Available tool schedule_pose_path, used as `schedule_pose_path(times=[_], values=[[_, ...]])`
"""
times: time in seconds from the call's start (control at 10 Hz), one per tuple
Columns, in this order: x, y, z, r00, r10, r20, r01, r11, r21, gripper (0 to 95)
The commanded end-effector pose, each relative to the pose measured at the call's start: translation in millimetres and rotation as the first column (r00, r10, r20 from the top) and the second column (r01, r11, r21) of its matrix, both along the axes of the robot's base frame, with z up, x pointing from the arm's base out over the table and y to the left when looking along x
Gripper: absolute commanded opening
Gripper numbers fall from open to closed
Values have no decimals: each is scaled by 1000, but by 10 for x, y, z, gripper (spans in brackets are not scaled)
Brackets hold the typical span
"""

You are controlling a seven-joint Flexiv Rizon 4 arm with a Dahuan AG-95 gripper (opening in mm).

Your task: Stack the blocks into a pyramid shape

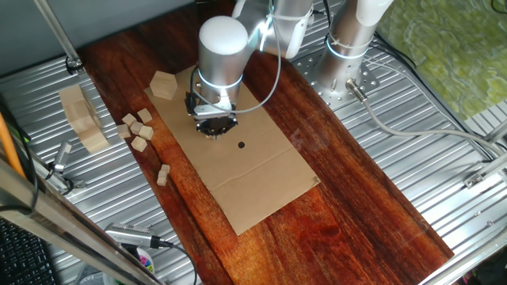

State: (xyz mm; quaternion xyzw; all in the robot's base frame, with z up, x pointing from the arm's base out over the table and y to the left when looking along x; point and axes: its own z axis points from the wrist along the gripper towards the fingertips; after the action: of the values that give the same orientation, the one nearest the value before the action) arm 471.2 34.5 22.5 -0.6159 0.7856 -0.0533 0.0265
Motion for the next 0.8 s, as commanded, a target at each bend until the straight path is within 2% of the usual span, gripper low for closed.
schedule_pose_path(times=[0.1, 0.6, 0.7, 0.8], values=[[2, -42, 0, 1000, 8, 1, -8, 1000, 1, 0], [-1, -45, 2, 999, -37, 2, 37, 999, 22, 0], [-4, -11, 11, 998, -57, -1, 57, 998, 29, 0], [-17, 68, 42, 997, -82, 0, 82, 996, 18, 0]])
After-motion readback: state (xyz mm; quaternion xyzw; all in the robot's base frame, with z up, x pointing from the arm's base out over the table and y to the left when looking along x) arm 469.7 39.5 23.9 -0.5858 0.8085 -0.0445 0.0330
